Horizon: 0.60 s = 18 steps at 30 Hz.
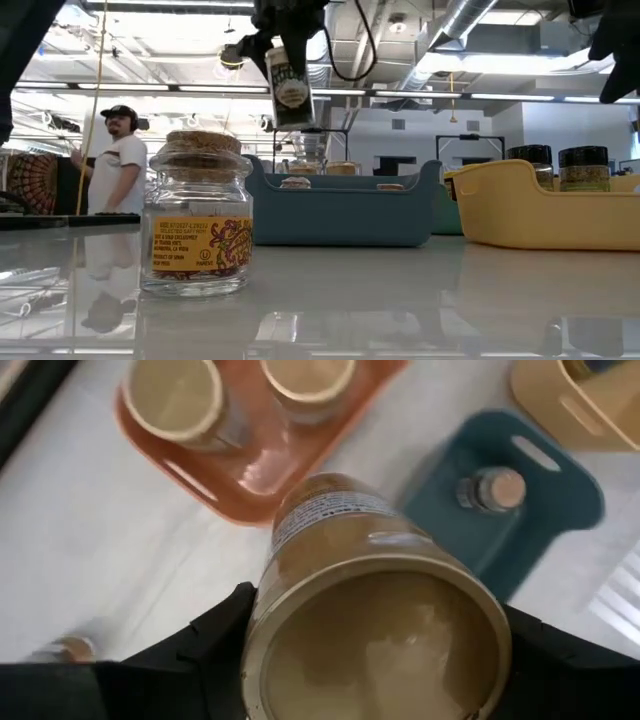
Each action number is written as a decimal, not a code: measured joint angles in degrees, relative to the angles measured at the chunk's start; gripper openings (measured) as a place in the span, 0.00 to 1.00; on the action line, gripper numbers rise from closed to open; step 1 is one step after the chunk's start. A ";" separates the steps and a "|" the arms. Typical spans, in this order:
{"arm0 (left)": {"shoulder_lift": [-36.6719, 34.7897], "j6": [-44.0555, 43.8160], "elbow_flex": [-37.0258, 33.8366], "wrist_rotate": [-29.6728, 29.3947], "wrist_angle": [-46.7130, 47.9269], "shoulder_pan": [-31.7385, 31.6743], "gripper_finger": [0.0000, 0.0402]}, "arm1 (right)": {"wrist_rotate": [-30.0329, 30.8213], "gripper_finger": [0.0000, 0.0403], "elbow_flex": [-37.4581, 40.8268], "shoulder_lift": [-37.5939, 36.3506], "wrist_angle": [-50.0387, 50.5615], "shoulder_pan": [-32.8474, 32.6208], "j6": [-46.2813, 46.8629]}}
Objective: Sort spices by type
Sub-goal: Put the gold spice bottle into the orange bin
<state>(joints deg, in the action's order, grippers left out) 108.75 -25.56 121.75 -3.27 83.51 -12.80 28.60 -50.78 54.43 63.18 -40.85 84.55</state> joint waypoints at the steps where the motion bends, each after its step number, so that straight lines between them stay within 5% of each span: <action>1: 0.00 0.73 0.00 0.01 -0.20 -0.62 0.67 | 0.01 0.91 0.00 0.00 0.00 0.29 0.00; 18: 0.00 5.00 0.00 0.00 -0.73 -3.78 0.67 | 0.00 0.91 -0.02 0.00 0.00 2.39 -0.02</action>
<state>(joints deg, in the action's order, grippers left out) 108.75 -20.56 121.75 -3.27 82.78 -16.58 28.60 -50.81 54.43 63.18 -38.46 84.53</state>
